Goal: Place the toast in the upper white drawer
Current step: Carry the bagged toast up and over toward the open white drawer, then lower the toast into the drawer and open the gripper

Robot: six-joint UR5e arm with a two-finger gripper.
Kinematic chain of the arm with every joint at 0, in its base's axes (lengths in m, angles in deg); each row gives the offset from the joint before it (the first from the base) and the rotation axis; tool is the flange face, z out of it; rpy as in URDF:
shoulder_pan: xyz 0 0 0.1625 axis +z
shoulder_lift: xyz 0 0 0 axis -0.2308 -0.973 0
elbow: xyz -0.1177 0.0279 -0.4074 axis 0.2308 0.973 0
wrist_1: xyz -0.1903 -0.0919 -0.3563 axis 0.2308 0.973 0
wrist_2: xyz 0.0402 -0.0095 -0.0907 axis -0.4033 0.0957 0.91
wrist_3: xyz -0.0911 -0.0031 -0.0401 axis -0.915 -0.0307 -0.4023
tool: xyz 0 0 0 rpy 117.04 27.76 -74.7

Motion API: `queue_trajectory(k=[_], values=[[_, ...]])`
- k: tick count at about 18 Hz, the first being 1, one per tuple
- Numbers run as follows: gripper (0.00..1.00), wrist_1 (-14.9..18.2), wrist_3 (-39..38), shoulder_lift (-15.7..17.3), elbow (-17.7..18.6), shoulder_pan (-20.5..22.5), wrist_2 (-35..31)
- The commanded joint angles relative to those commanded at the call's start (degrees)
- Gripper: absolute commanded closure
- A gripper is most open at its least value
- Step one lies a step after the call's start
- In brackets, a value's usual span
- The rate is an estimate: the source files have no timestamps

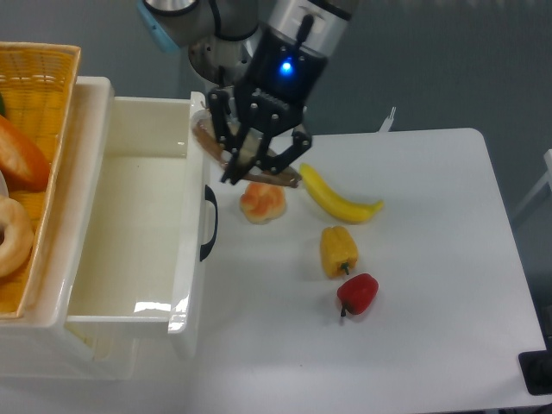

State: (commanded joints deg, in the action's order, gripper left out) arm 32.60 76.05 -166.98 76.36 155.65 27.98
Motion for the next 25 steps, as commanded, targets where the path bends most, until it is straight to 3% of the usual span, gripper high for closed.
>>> queue_trajectory(k=[5, 22, 23, 24, 25], values=[[1.0, -1.3, 0.4, -1.1, 0.1, -3.6, 0.4], [1.0, -1.7, 0.4, -1.3, 2.4, -8.8, 0.4], [0.91, -1.7, 0.4, -1.3, 2.4, -8.8, 0.4], [0.72, -1.8, 0.5, -1.3, 2.4, -8.9, 0.4], [0.61, -1.8, 0.9, -1.4, 2.4, -8.9, 0.4]])
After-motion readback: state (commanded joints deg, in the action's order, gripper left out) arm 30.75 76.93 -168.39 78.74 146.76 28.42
